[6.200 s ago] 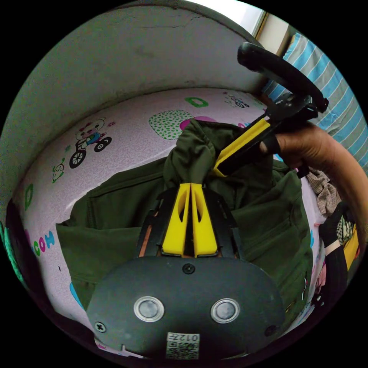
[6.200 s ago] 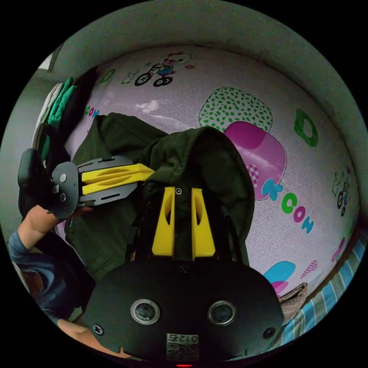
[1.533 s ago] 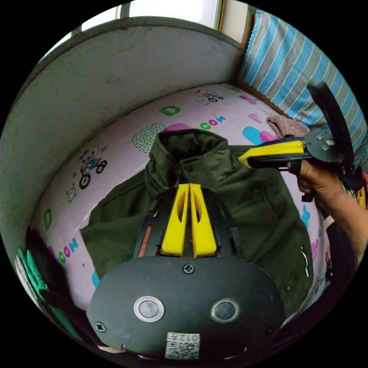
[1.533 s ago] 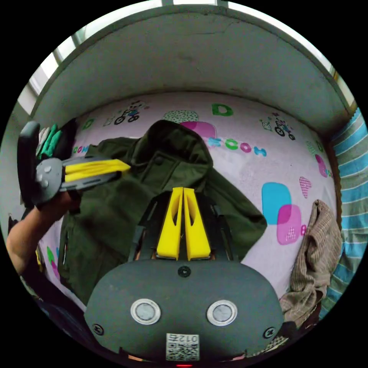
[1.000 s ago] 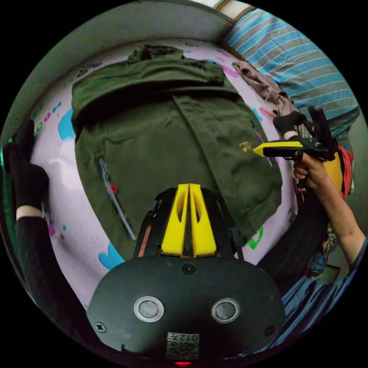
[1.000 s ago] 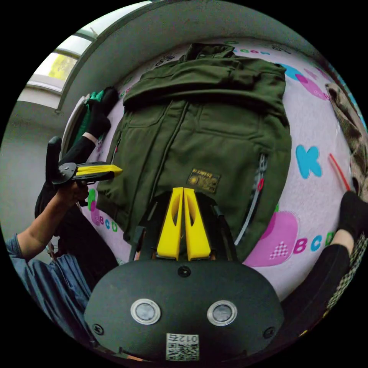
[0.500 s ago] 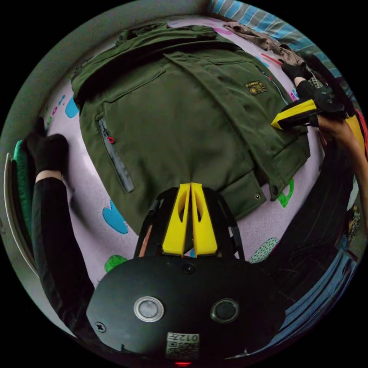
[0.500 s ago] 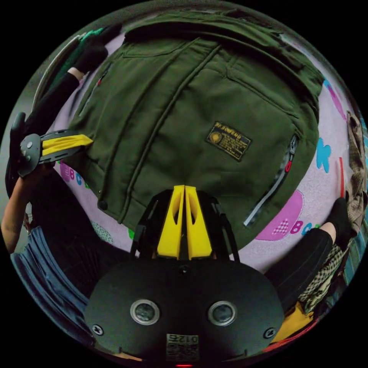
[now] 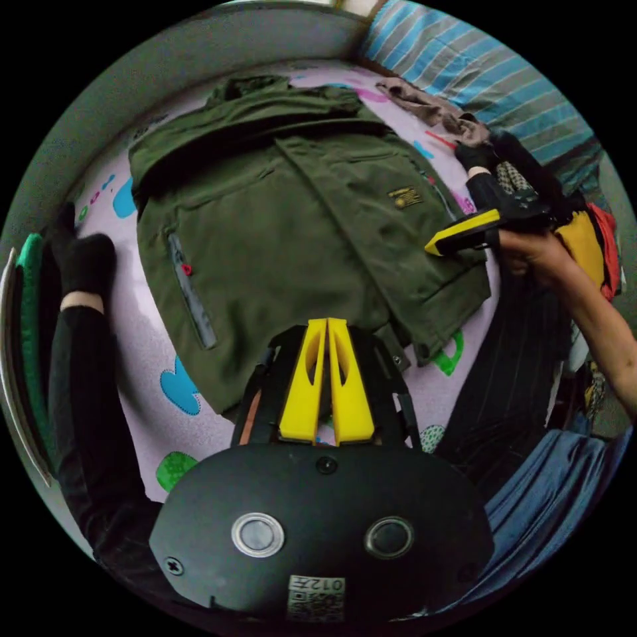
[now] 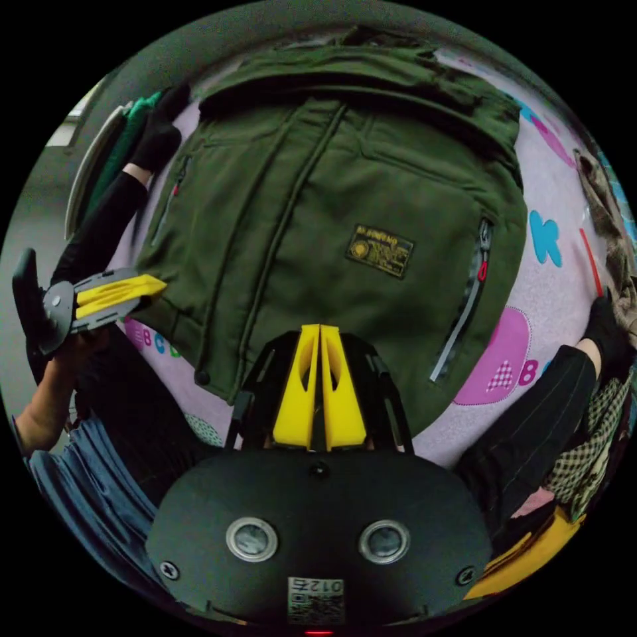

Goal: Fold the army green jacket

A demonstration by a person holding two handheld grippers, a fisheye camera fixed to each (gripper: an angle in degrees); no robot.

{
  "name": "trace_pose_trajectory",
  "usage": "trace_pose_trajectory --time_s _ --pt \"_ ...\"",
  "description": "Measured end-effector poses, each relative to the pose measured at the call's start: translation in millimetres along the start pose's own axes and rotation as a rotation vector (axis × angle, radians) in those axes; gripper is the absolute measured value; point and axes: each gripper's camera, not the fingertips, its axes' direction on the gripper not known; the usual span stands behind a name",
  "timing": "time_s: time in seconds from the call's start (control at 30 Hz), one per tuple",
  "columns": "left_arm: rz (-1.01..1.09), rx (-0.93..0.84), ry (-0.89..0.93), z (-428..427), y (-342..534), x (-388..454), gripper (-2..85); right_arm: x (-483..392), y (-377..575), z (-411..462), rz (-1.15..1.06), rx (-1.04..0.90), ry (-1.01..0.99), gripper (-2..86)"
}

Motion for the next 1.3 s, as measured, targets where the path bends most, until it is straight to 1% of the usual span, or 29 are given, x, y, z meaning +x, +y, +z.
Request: trace_pose_trajectory --time_s 0.07,0.13,0.2,0.3,0.4,0.47,0.6,0.73,0.8,0.9,1.03,1.13,1.3 --pt "0.041 -0.028 -0.001 2.2 -6.7 10.5 0.7 -12.7 -6.9 -12.5 -0.036 0.058 -0.009 0.6" --pt "0.065 -0.070 0.058 12.9 -11.6 14.7 0.8 -23.2 -16.0 -18.2 -0.059 0.083 -0.044 2.7" --pt "0.014 -0.107 0.135 24.5 -10.1 8.5 1.2 -35.4 -23.6 -19.4 -0.099 0.081 -0.099 4.1" --pt "-0.002 -0.060 0.232 20.8 2.4 5.9 2.1 -51.5 -29.1 -15.3 -0.132 0.096 -0.086 4.4" --pt "0.009 -0.071 0.301 25.4 9.7 11.6 2.8 -52.5 -36.6 -6.1 -0.116 0.098 -0.079 3.4" --pt "0.020 -0.093 0.299 33.6 9.8 16.2 2.9 -46.9 -44.3 4.1 -0.081 0.077 -0.104 0.5" --pt "0.019 -0.146 0.239 56.2 7.1 20.7 1.9 -43.1 -49.6 5.8 -0.048 0.083 -0.120 -0.7" --pt "0.035 -0.126 0.254 44.0 7.7 21.4 0.6 -51.8 -50.8 -4.6 -0.088 0.059 -0.061 -0.8" --pt "0.079 -0.104 0.209 29.0 11.3 26.5 0.2 -56.7 -49.0 -11.1 -0.121 0.055 -0.033 -0.8" --pt "0.056 -0.141 0.195 36.6 13.2 22.8 0.1 -62.1 -51.6 -11.3 -0.155 0.030 0.023 -0.8" --pt "0.012 -0.216 0.211 68.9 14.0 14.2 0.1 -65.4 -68.6 10.3 -0.154 -0.080 0.057 -0.8" --pt "0.003 -0.220 0.238 74.5 14.1 11.4 0.1 -69.4 -82.9 11.8 -0.124 -0.107 0.064 -0.8" --pt "0.020 -0.212 0.271 81.0 17.3 11.9 0.1 -71.5 -115.0 11.8 -0.079 -0.241 0.054 -0.7"
